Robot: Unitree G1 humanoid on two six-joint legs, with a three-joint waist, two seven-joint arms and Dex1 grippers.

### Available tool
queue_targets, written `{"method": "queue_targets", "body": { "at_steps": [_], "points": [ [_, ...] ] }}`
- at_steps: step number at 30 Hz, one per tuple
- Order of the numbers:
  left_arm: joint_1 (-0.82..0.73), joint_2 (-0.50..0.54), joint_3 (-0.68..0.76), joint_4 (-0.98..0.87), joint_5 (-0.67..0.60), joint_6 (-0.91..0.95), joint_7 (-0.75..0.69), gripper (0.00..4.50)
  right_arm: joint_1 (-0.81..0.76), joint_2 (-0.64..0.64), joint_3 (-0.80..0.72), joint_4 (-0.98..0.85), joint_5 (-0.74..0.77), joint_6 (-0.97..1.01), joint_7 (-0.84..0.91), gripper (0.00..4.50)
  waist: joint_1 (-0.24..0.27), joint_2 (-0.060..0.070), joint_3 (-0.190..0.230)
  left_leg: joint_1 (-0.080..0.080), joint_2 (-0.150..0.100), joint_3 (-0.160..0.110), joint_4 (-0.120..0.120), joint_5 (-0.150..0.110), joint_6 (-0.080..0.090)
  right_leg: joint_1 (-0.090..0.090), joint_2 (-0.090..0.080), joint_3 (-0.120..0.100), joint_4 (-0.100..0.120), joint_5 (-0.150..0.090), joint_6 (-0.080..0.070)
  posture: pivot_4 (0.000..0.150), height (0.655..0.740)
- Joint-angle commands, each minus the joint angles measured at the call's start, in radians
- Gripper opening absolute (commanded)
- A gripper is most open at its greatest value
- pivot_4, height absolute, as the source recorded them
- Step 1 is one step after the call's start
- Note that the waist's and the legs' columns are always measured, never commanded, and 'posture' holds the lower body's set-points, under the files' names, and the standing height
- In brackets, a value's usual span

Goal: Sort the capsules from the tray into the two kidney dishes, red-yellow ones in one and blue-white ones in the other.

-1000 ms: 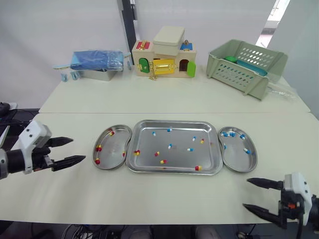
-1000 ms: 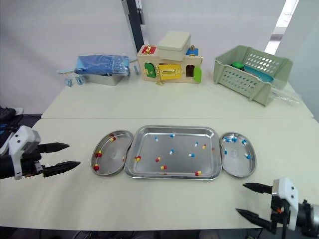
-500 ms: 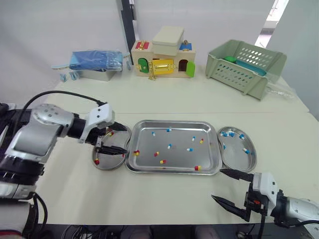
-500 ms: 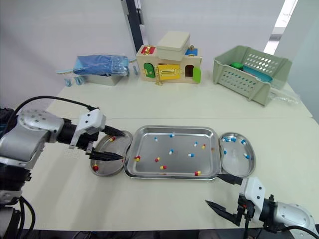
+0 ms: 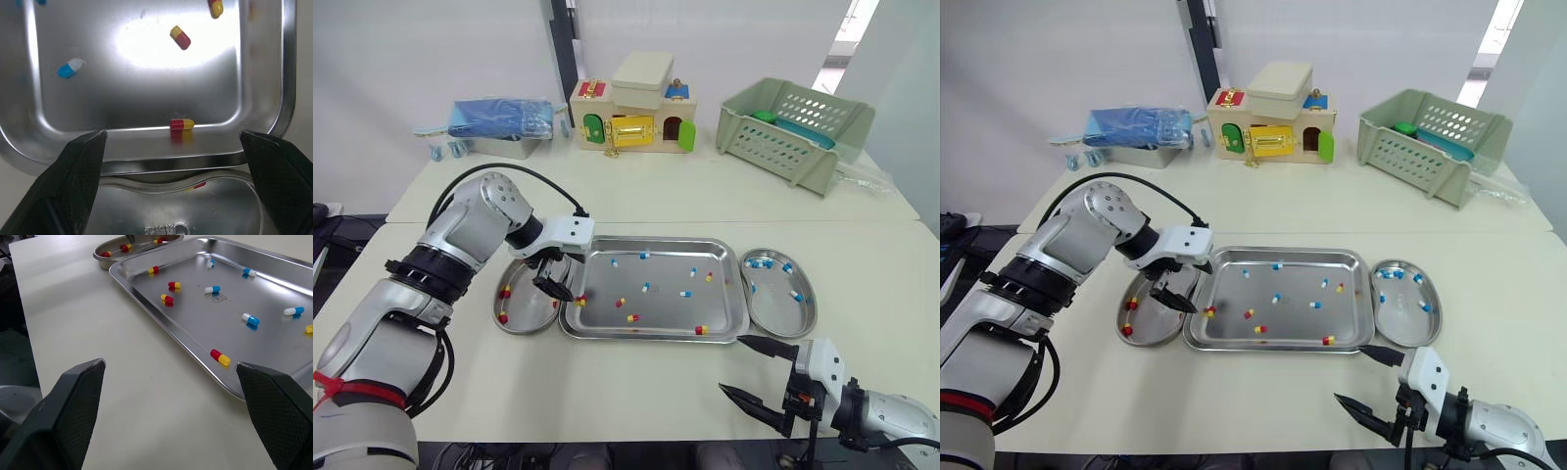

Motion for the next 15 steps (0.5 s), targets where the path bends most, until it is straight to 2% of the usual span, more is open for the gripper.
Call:
{"method": "queue_targets", "body": {
  "at_steps": [1,7,9,10,11,12,15],
  "points": [
    [-0.002,-0.032,0.004,0.038,0.057,-0.046,0.037,4.48,-0.009,0.004,0.014,-0.024,-0.001,-0.017,-0.013,4.50,0.002,0.000,0.000,0.000,0.000,0.000,0.000,0.000,0.000,0.000,0.000,0.000,0.000,0.000,0.000,0.150,0.7400],
    [0.046,-0.046,0.016,-0.003,0.075,-0.052,-0.002,4.48,0.000,0.018,0.042,-0.030,-0.008,-0.028,-0.039,4.50,-0.001,0.000,0.000,0.000,0.000,0.000,0.001,0.000,0.001,0.000,0.000,0.000,0.000,0.000,0.000,0.150,0.7400],
    [0.059,-0.050,0.016,-0.011,0.083,-0.055,-0.003,4.10,0.017,0.024,0.049,-0.033,-0.012,-0.039,-0.042,4.50,0.000,0.000,0.000,0.000,0.000,0.000,0.001,0.000,0.001,0.000,0.000,0.000,0.000,0.000,0.000,0.150,0.7400],
    [0.064,-0.049,0.014,-0.016,0.081,-0.054,-0.006,4.09,0.026,0.026,0.053,-0.035,-0.015,-0.044,-0.044,4.50,0.001,0.000,0.000,0.000,0.000,0.000,0.001,0.000,0.001,0.000,0.000,0.000,0.000,0.000,0.000,0.150,0.7400],
    [0.068,-0.053,0.014,-0.021,0.082,-0.050,-0.009,3.64,0.032,0.027,0.054,-0.036,-0.017,-0.048,-0.046,4.50,0.001,0.000,0.000,0.000,0.000,-0.001,0.001,-0.001,0.001,0.001,0.000,0.000,0.000,0.000,0.000,0.150,0.7400],
    [0.070,-0.056,0.014,-0.024,0.084,-0.048,-0.010,3.49,0.036,0.027,0.054,-0.035,-0.018,-0.052,-0.048,4.50,0.001,0.000,0.000,0.000,0.000,-0.001,0.002,-0.001,0.001,0.001,0.000,0.000,0.000,0.000,0.000,0.150,0.7400],
    [0.071,-0.066,0.013,-0.029,0.097,-0.044,-0.009,2.62,0.045,0.027,0.054,-0.037,-0.019,-0.057,-0.050,4.50,0.002,0.000,0.000,0.000,0.000,-0.001,0.002,-0.001,0.001,0.001,0.000,0.000,0.000,0.000,0.000,0.150,0.7400]
  ]
}}
